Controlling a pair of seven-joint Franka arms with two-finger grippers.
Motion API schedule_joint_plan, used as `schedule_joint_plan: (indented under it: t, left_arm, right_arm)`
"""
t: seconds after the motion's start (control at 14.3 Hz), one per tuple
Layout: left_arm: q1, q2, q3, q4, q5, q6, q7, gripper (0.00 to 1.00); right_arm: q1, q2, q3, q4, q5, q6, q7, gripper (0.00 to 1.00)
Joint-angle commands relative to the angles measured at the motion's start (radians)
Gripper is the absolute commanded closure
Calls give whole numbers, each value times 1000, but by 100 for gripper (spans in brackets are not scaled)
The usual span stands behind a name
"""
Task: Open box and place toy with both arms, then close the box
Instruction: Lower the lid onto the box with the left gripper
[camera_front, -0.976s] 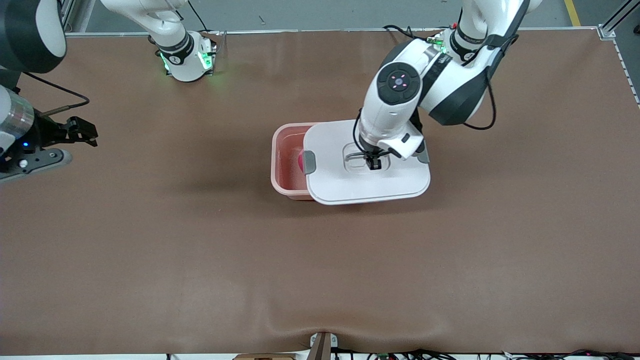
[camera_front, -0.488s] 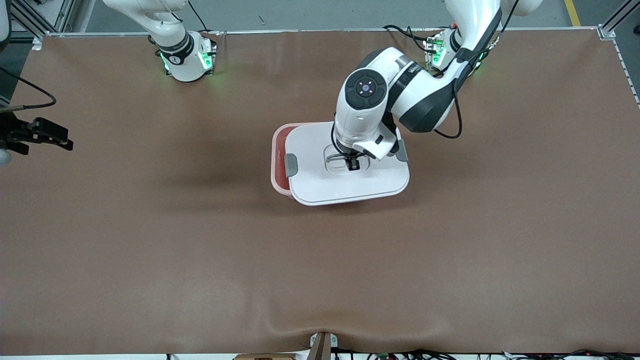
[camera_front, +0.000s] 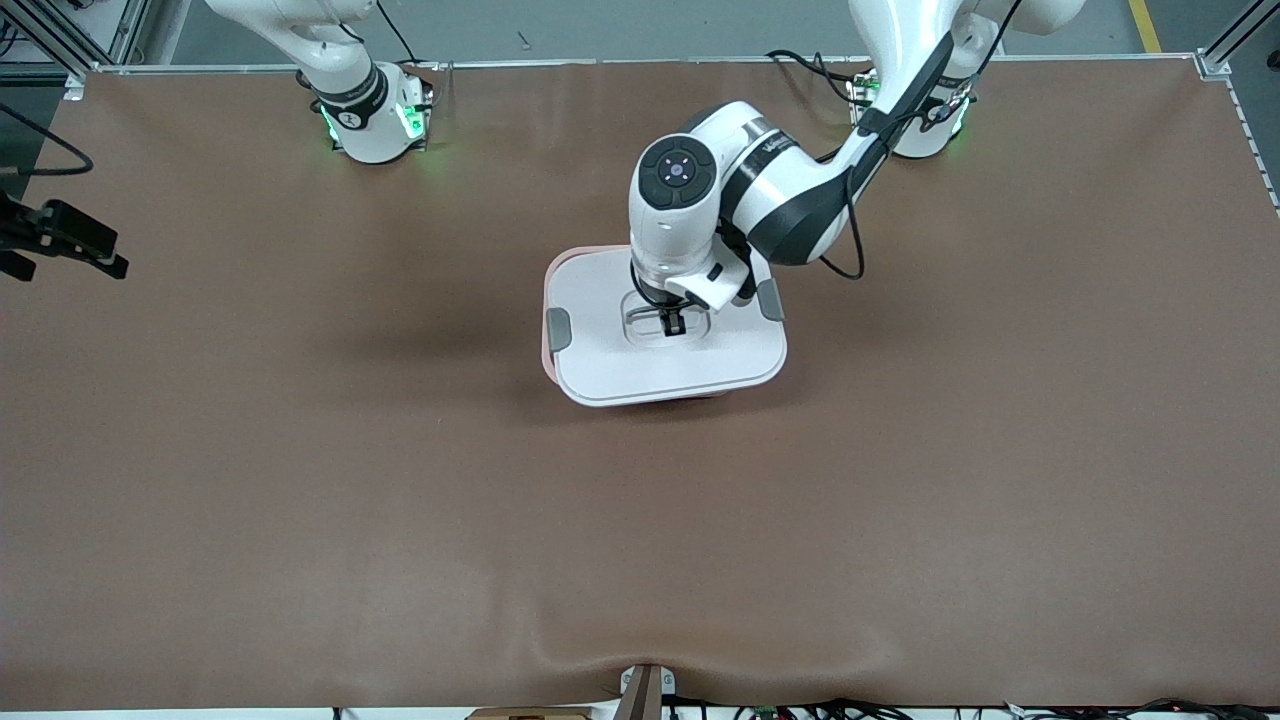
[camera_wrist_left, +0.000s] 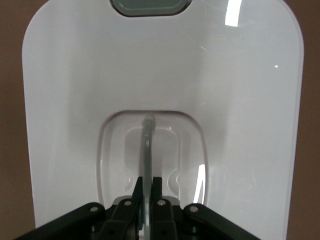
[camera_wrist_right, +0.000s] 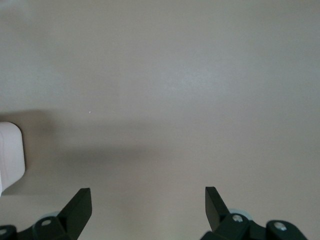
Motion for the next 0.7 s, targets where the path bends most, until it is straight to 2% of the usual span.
schedule_joint_plan:
  t: [0.0,0.63]
  left_arm:
    - [-14,23,2,29,41,6,-3,100]
    - [-37,40,-1,25,57,29,44,100]
  right_arm:
    - [-7,-32,11,-43,26,5,49,0]
    - [-26,-2,2,-20,23,-17,38,0]
